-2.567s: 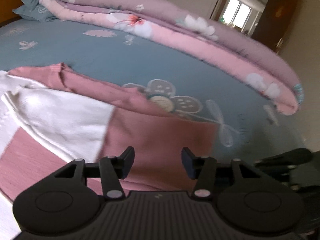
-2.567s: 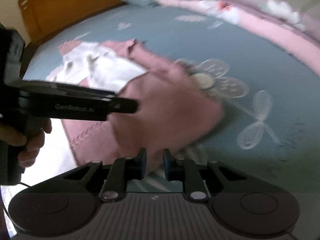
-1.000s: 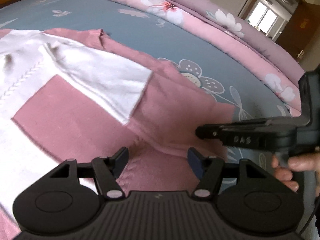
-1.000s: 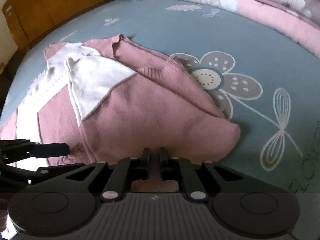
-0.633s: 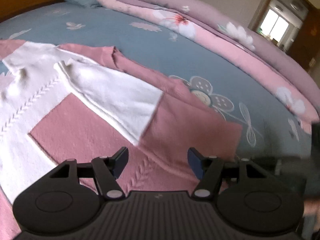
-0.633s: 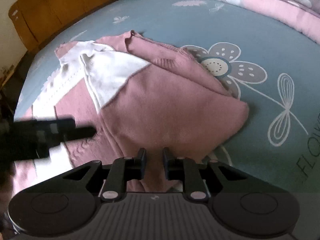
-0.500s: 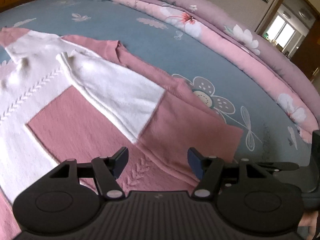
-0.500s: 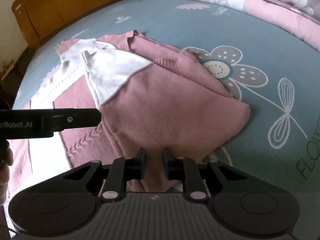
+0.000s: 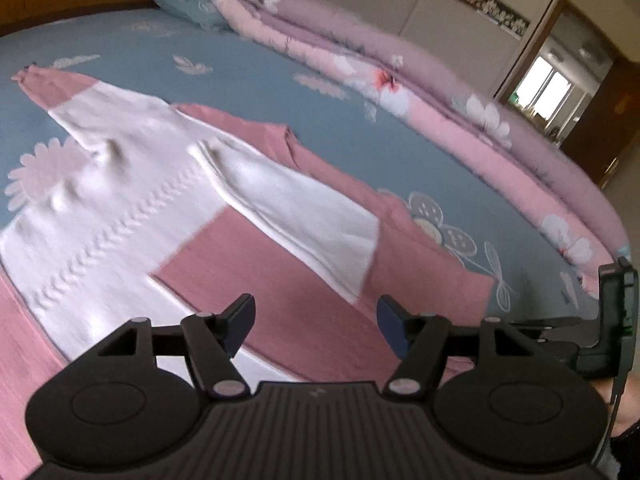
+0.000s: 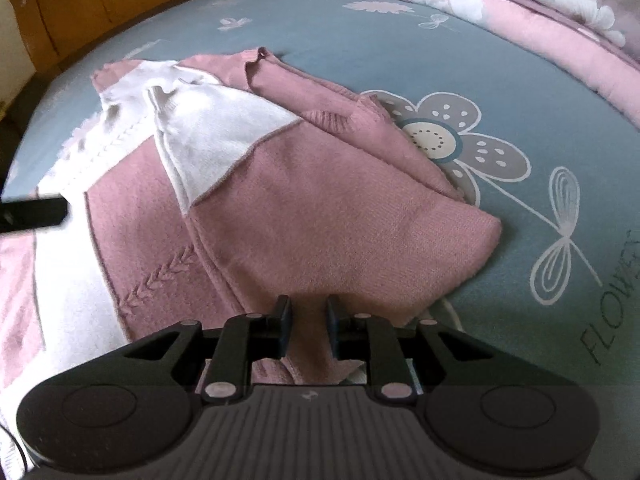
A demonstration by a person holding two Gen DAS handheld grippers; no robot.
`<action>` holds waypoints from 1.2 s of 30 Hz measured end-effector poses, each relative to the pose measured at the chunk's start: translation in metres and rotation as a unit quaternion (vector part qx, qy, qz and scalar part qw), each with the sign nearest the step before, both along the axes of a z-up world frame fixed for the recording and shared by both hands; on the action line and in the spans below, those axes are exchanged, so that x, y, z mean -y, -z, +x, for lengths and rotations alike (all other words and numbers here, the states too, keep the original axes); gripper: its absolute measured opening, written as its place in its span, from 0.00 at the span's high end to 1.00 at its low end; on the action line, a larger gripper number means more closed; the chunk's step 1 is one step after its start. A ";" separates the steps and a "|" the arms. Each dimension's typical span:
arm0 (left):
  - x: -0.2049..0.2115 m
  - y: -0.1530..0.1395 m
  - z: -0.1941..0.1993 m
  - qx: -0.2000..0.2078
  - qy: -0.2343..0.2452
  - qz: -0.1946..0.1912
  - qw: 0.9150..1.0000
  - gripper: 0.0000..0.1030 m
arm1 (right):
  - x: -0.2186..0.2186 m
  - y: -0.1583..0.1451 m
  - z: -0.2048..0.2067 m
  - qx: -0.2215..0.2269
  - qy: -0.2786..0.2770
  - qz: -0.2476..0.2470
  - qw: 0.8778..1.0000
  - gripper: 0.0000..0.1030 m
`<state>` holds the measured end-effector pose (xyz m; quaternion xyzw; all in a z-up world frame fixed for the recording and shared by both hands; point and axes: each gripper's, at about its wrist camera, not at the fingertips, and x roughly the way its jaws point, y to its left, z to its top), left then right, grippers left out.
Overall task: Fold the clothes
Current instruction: 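Move both open grippers over the sweater toward its other sleeve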
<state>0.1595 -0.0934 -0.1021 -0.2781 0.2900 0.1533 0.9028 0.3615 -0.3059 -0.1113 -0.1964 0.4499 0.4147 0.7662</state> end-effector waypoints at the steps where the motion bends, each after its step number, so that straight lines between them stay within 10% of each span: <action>1: -0.008 0.004 -0.006 0.009 0.002 -0.001 1.000 0.35 | -0.003 0.000 -0.003 0.006 0.004 -0.008 1.000 0.77; 10: -0.068 0.027 -0.074 0.008 -0.014 -0.069 0.998 0.34 | -0.051 0.000 -0.027 0.068 0.068 -0.119 0.988 0.75; 18: -0.121 0.003 -0.073 -0.050 -0.009 -0.130 0.990 0.34 | -0.057 0.002 -0.008 0.021 0.125 -0.129 0.983 0.74; 36: -0.229 -0.046 -0.018 -0.136 -0.044 -0.140 0.980 0.34 | -0.076 0.008 0.017 -0.025 0.179 -0.175 0.968 0.72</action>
